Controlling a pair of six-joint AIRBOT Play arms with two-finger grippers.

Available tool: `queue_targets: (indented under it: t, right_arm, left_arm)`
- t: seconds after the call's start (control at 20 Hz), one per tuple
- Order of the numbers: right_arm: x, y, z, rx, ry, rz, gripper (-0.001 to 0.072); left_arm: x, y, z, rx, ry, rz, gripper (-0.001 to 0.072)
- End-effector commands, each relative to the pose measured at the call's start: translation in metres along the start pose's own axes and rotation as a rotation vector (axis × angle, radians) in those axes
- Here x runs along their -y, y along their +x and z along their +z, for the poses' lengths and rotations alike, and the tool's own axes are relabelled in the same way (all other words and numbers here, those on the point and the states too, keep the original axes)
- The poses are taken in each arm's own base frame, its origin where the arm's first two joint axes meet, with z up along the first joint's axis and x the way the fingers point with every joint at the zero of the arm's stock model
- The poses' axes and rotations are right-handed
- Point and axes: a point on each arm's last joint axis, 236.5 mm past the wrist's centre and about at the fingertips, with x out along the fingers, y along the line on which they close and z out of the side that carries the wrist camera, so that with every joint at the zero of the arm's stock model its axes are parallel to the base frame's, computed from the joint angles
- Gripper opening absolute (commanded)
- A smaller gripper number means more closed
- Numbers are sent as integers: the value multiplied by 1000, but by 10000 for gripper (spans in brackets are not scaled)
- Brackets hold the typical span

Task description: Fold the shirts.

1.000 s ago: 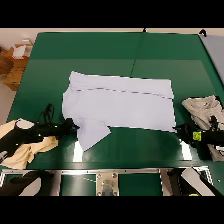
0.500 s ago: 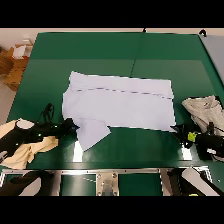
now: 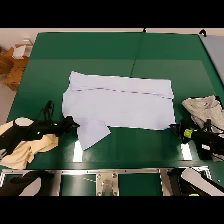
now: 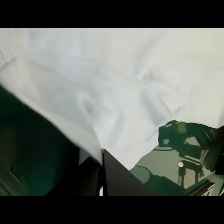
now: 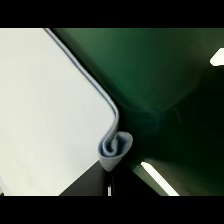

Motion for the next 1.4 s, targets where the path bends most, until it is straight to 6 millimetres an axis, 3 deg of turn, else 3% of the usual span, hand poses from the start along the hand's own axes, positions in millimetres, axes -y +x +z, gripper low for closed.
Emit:
queue_targets:
  t: [0.0,0.1,0.25,0.35,0.5,0.6,0.75,0.85,1.0,1.15,1.25,1.35]
  right_arm:
    - [-13,-11,-9,-71,-64,-7,12]
    - [-9,-26,-5,-81,-119,-90,12]
    - [11,-57,-3,-74,-153,-277,12]
    - [18,-70,-12,-86,-157,-332,12]
    - [17,-83,-18,-76,-181,-363,12]
    - [5,-91,-7,-29,-189,-351,12]
    - [-34,-94,11,38,-222,-262,12]
    - [-65,-86,20,46,-253,-195,12]
    - [-105,-62,33,11,-295,-138,12]
    - [-141,-38,59,-6,-323,-104,12]
    - [-157,-19,78,-30,-324,-94,12]
    - [-163,2,91,-64,-329,-102,12]
  left_arm:
    - [17,-15,-7,-61,80,9,23]
    - [30,-33,-10,-35,119,18,23]
    - [17,-60,-39,-73,149,130,23]
    - [16,-76,-51,-65,148,167,23]
    - [24,-88,-70,-83,121,156,23]
    - [31,-92,-66,-66,127,151,23]
    - [56,-100,-16,96,168,119,23]
    - [70,-95,10,99,209,110,23]
    - [90,-74,52,66,271,103,23]
    - [104,-62,105,89,305,118,24]
    - [111,-52,142,118,324,121,23]
    - [109,-35,167,102,319,127,24]
